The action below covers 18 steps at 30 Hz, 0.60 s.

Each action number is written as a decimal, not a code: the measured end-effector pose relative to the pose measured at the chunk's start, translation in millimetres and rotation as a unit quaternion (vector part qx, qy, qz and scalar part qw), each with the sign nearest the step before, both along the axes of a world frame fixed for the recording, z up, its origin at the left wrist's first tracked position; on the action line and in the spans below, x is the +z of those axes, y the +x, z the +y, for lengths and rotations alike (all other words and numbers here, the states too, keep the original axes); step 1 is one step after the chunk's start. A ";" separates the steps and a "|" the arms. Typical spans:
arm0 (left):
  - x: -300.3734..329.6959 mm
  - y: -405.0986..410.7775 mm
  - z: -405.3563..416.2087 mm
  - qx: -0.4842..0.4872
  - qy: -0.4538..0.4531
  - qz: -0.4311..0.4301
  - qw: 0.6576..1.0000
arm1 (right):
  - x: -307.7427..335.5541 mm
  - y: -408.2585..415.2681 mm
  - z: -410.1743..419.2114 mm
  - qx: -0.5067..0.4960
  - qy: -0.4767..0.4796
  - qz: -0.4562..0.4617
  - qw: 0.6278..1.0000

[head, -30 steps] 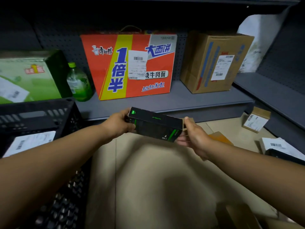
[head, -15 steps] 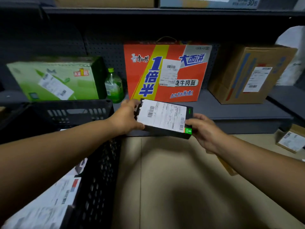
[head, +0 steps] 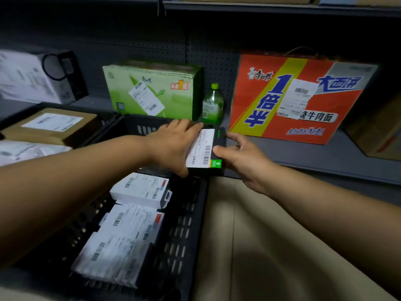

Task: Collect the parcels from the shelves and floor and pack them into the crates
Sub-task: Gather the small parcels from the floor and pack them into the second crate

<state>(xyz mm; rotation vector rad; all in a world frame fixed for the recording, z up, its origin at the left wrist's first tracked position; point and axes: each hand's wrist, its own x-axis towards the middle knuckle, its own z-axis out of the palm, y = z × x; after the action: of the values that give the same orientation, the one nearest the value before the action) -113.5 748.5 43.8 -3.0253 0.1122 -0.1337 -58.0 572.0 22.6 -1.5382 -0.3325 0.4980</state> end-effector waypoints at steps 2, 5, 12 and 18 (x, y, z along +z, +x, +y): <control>-15.6 -18.6 24.6 0.032 -0.014 0.038 0.999 | -7.7 -3.1 23.8 0.030 -0.121 -0.111 0.986; -47.8 -48.0 58.9 0.062 -0.040 0.096 0.993 | -17.4 -3.9 54.1 0.045 -0.215 -0.236 0.947; -129.3 -84.6 106.8 0.037 0.029 0.205 0.978 | -39.3 -4.8 96.2 0.123 -0.347 -0.390 0.844; -172.7 -88.1 117.4 0.025 0.069 0.216 0.974 | -47.6 -6.3 108.2 0.150 -0.447 -0.434 0.768</control>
<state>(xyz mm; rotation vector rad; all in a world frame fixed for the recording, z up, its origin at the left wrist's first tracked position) -201.6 865.8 -128.9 -2.8625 0.0771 0.5153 -64.4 680.3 -25.0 -2.6416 -1.2034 0.1201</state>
